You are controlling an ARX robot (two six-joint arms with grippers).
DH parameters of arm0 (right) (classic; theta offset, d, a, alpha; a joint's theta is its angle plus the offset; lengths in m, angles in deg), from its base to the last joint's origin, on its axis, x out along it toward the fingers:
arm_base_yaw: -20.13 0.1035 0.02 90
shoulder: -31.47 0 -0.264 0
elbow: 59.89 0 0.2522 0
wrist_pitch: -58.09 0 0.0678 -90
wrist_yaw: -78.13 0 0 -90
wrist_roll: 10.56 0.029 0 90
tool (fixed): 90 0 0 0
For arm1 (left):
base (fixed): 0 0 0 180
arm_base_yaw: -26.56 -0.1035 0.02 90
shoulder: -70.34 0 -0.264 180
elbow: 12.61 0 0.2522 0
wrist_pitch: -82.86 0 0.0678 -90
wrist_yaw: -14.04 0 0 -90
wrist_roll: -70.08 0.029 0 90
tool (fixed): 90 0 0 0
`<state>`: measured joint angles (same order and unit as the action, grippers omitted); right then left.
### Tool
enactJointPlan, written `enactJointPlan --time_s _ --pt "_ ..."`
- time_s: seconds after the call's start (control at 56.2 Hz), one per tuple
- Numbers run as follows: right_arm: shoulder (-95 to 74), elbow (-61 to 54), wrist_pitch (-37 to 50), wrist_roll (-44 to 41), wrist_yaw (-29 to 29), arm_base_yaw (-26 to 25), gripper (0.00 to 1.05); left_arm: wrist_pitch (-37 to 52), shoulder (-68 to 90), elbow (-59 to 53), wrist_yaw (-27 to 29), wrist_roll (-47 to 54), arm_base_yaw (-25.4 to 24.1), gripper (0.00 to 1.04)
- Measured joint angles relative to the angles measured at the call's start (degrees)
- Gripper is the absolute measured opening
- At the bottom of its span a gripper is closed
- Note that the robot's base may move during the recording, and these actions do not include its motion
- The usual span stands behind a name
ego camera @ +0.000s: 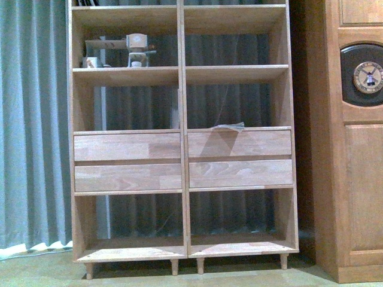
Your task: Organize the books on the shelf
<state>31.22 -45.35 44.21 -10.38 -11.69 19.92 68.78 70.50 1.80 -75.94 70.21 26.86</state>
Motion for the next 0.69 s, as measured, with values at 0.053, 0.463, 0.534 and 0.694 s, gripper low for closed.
enactJointPlan --time_s 0.053,0.463,0.534,0.694 --pt "0.0 0.0 0.0 0.0 0.0 0.0 0.98 0.0 0.0 0.0 0.0 0.0 0.0 0.97" --pt "0.0 0.0 0.0 0.0 0.0 0.0 0.98 0.0 0.0 0.0 0.0 0.0 0.0 0.97" --pt "0.0 0.0 0.0 0.0 0.0 0.0 0.98 0.0 0.0 0.0 0.0 0.0 0.0 0.97" --pt "0.0 0.0 0.0 0.0 0.0 0.0 0.98 0.0 0.0 0.0 0.0 0.0 0.0 0.97"
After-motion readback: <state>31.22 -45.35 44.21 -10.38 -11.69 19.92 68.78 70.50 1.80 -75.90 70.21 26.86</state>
